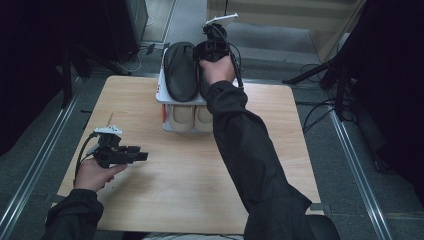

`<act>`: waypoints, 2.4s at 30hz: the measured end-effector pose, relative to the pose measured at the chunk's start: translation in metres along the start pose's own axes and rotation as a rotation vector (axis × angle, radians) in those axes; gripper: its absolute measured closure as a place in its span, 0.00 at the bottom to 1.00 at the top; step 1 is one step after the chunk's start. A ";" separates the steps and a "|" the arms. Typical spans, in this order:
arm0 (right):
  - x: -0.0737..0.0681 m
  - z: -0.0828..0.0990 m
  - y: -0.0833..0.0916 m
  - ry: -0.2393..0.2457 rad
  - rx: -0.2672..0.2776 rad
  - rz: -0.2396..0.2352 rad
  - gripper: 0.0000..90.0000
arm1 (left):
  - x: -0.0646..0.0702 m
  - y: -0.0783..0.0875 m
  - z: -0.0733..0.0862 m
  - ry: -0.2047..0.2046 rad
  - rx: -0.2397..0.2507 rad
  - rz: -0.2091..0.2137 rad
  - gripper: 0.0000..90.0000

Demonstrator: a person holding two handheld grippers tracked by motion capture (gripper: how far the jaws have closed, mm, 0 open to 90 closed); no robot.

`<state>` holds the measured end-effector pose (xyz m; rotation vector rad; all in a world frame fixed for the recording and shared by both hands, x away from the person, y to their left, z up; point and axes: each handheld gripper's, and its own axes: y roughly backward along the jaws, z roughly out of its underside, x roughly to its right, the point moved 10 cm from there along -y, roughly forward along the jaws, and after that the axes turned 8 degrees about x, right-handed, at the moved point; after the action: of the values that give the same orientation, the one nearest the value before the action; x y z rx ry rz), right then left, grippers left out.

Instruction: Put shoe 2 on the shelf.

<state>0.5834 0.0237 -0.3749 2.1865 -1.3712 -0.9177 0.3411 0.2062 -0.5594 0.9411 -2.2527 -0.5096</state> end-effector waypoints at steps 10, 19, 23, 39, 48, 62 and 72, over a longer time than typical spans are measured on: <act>-0.008 0.001 0.026 0.066 0.019 -0.060 0.68 | -0.001 -0.001 0.000 -0.004 -0.005 -0.007 0.50; -0.014 0.015 0.050 0.114 0.011 -0.127 0.68 | -0.002 -0.001 0.000 0.001 -0.007 -0.008 0.50; -0.016 0.027 0.062 0.157 -0.001 -0.167 0.67 | -0.002 -0.001 0.000 -0.001 -0.006 -0.008 0.50; -0.029 0.079 0.096 0.270 0.004 -0.285 0.65 | -0.001 -0.003 0.000 0.002 -0.008 -0.011 0.50; -0.024 0.111 0.104 0.330 0.021 -0.348 0.64 | -0.001 -0.002 0.000 0.000 -0.009 -0.010 0.50; -0.008 0.162 0.108 0.400 0.012 -0.431 0.58 | -0.001 -0.004 0.001 0.000 -0.013 -0.015 0.50; 0.013 0.190 0.099 0.371 0.016 -0.455 0.57 | 0.000 -0.005 0.003 -0.003 -0.022 -0.013 0.50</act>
<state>0.3898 -0.0301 -0.4499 2.5707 -0.7267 -0.5930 0.3419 0.2030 -0.5641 0.9454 -2.2402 -0.5412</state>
